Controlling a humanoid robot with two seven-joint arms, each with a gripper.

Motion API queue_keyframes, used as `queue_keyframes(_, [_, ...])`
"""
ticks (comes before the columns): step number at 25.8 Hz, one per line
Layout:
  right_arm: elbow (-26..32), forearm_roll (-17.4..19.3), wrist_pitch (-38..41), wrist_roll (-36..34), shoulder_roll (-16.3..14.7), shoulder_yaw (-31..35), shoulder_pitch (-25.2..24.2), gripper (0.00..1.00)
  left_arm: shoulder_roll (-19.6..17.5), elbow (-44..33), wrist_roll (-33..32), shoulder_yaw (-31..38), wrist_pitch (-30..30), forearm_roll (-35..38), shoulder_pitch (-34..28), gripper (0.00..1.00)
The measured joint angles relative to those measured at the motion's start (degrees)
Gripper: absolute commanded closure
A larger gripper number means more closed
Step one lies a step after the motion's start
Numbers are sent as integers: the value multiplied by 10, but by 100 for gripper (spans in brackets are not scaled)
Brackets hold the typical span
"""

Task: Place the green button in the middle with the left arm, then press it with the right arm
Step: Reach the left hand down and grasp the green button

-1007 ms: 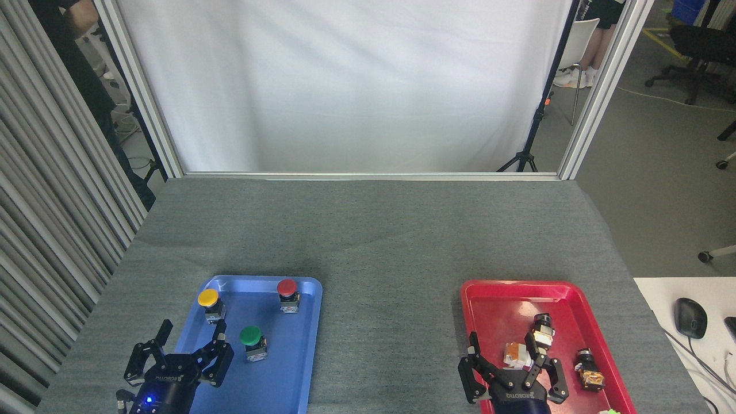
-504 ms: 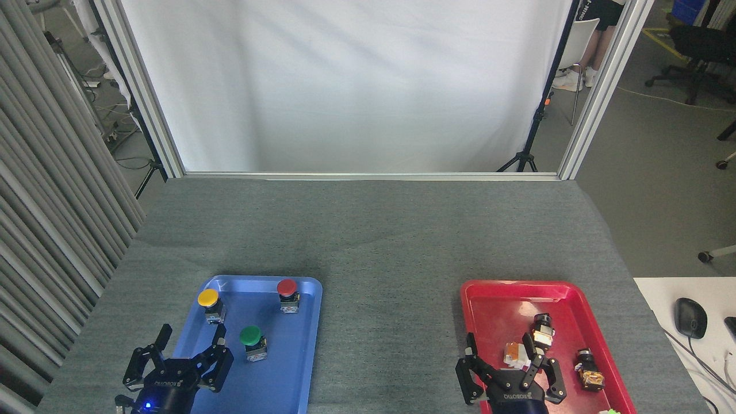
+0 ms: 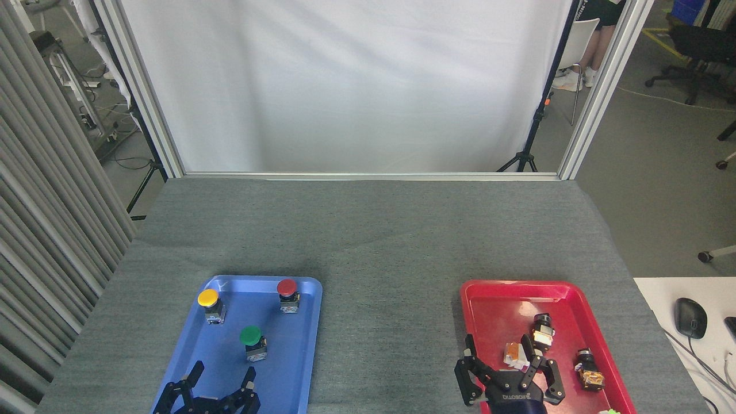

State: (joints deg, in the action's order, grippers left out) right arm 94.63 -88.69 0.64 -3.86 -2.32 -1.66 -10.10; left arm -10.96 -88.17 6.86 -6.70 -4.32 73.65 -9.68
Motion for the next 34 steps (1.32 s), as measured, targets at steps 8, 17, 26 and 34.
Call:
queue_keyframes(8, [-1,2,1,2,1,1,2,0,30,84,-1,-27,4,0,61,1])
queue_keyframes(17, [-2,4,1,3,6,-6,2,0,41,125,1,-28,23,2,95,1])
queue_keyframes(26, [-4,4,1,2,9,-8,2,0,41,191,3,-30,31,2,139,1])
queue_keyframes(34, [-6,4,0,1,12,-9,2,0,39,219,4,-30,33,3,162,26])
